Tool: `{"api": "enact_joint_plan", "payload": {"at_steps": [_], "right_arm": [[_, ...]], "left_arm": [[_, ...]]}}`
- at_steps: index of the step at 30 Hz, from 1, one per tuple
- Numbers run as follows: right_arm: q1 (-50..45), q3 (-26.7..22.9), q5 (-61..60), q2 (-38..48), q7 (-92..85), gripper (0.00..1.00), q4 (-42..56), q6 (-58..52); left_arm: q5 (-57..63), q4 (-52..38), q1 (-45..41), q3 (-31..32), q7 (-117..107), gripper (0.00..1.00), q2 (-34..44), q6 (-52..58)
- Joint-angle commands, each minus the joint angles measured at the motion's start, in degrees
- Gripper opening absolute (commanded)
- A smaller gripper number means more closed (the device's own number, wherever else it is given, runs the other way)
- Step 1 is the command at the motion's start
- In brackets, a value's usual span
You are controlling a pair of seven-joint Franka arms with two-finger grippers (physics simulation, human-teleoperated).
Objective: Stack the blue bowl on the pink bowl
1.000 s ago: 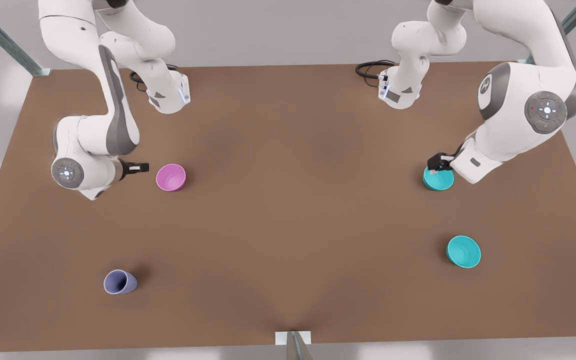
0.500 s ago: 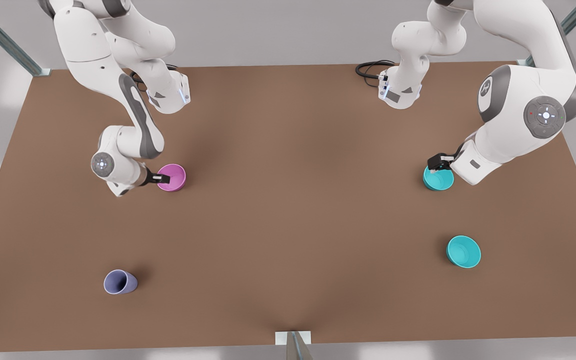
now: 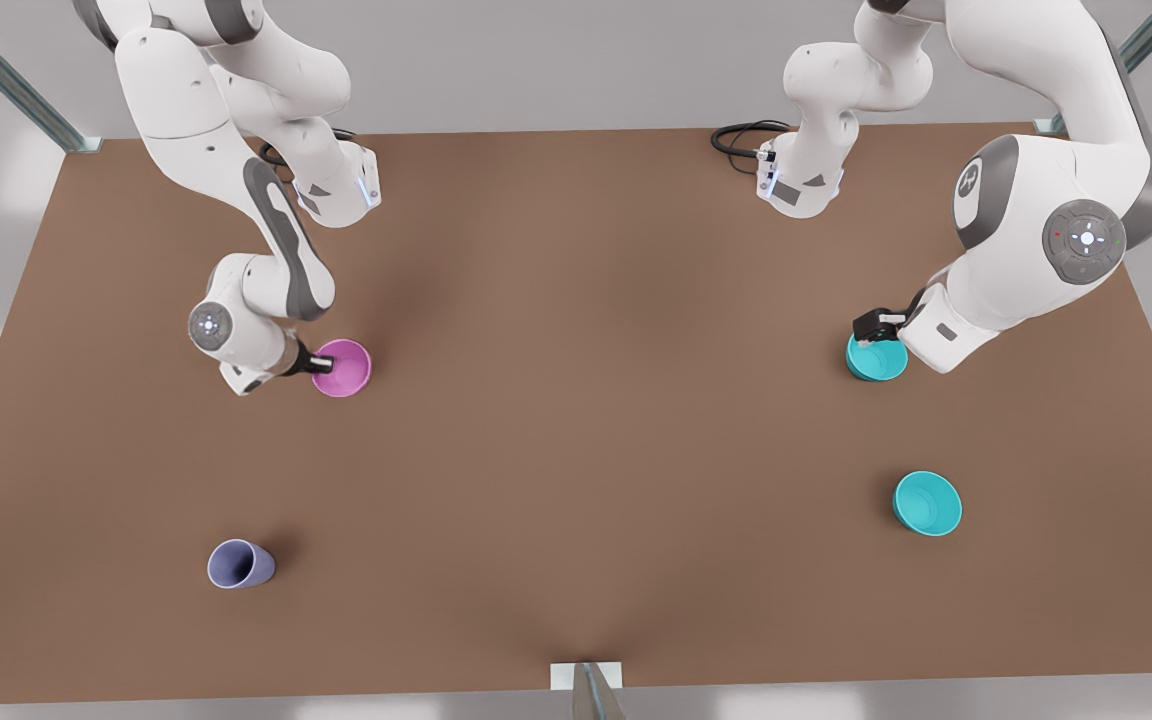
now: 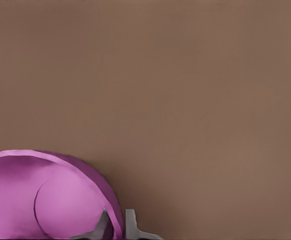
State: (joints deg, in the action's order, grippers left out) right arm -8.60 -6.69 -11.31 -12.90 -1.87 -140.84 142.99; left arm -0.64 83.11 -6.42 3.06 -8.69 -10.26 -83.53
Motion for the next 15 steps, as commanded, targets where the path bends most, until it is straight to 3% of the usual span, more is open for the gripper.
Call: {"api": "enact_joint_plan", "payload": {"at_steps": [1,3,4,6,8,12,15], "right_arm": [[0.0,0.0,1.2,0.1,1.0,0.21,0.7,-0.5],[-0.1,3.3,0.1,0.6,1.3,0.21,4.5,-3.6],[-0.1,7.4,-8.5,0.6,2.2,0.21,10.1,-11.1],[-4.4,11.8,-15.6,-4.0,20.7,0.21,23.3,-20.9],[-18.1,12.2,-15.2,-11.3,45.5,0.21,37.4,-21.8],[-31.0,11.8,-12.3,-26.0,68.7,0.21,58.3,-21.1],[-33.3,11.8,-9.4,-32.3,71.2,0.21,62.4,-19.9]], "left_arm": [[0.0,-0.1,0.0,0.0,-0.3,1.00,0.1,0.9],[0.1,-0.1,0.0,0.0,-0.3,1.00,0.1,1.0],[0.1,-0.1,0.0,0.0,-0.3,1.00,0.1,1.0],[0.1,-0.1,0.0,0.0,-0.3,1.00,0.1,1.0],[0.1,-0.1,0.0,0.0,-0.3,1.00,0.1,1.0],[-0.1,0.1,-0.1,0.0,-0.2,1.00,-0.6,1.9],[-1.6,-0.1,1.8,-0.1,-0.4,1.00,-5.8,2.1]]}}
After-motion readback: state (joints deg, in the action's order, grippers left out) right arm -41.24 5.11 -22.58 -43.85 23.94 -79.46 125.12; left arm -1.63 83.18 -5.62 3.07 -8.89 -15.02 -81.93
